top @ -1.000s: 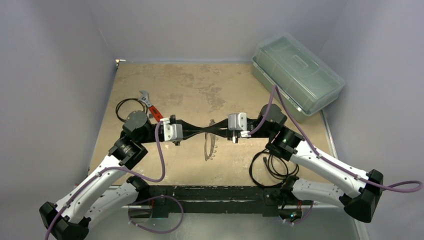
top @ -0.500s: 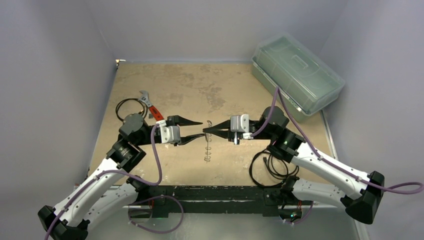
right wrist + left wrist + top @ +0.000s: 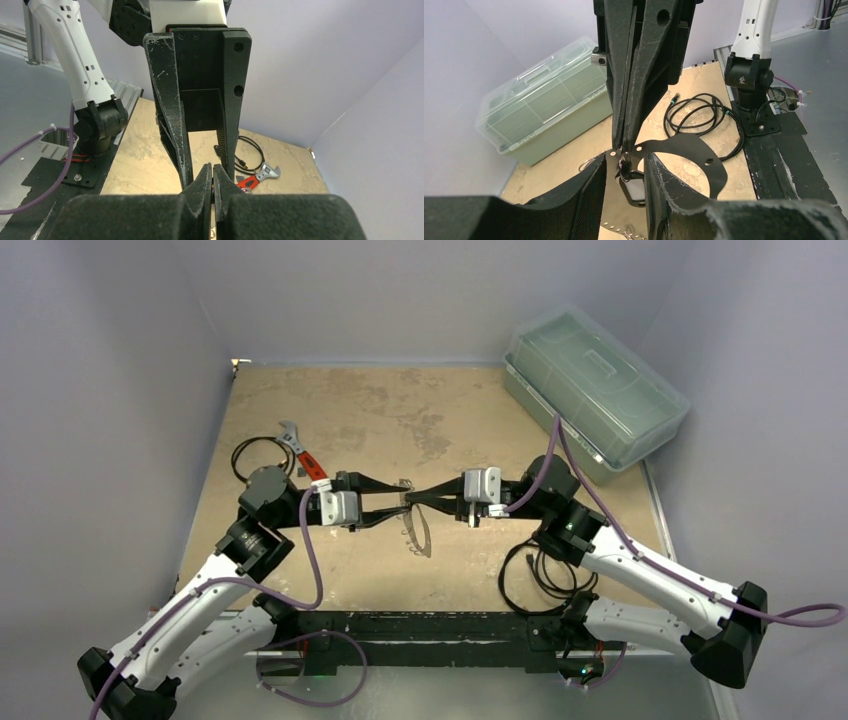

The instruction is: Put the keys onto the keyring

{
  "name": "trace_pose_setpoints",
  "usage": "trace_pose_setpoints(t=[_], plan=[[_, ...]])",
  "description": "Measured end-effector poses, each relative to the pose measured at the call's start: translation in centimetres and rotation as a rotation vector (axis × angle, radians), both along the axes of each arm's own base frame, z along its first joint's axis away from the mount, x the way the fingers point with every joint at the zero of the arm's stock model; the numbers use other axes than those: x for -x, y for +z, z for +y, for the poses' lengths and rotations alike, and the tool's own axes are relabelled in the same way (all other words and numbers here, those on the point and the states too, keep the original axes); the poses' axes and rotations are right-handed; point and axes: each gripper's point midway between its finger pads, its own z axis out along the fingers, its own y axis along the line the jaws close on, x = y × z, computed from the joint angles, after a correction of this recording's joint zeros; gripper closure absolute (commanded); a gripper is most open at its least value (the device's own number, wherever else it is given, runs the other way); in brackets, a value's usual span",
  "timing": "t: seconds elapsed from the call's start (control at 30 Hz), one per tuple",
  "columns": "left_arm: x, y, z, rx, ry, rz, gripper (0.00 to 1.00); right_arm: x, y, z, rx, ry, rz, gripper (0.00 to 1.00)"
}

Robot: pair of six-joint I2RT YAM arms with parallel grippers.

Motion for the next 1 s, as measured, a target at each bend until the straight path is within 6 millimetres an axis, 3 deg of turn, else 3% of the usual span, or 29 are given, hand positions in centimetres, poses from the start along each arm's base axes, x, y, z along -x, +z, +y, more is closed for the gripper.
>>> trace_pose_setpoints(t=[0.13, 0.33, 0.53, 0.67, 0.73, 0.87, 1.0], plan=[[0.0, 0.0, -0.1, 0.003, -0.006, 0.011, 0.73, 0.0, 0.0, 0.0, -0.006, 0.001, 0.000, 1.00], [0.0, -0.1, -0.5, 0.006, -0.027, 0.032, 0.98, 0.1, 0.2, 0.1, -0.015, 0.006, 0.004, 1.00], [-0.1, -0.3, -0.6, 0.002, -0.034, 0.044, 1.00, 0.3, 0.0, 0.2, -0.011, 0.020, 0.015, 0.98], [-0.2, -0.9, -0.6, -0.017, -0.028, 0.056, 1.00, -0.2, -0.5, 0.1, 0.011, -0.009, 0.030, 0.54], [-0.4, -1.5, -0.6, -0.035, -0.018, 0.065, 1.00, -0.8, -0.8, -0.1, 0.041, -0.045, 0.034, 0.42], [-1.1, -2.9, -0.4, -0.077, 0.013, 0.092, 1.00, -1.9, -0.1, -0.8, 0.105, -0.117, 0.011, 0.36], [-1.5, -3.9, -0.3, -0.107, 0.034, 0.111, 1.00, -2.3, 0.8, -1.9, 0.175, -0.163, -0.021, 0.37]])
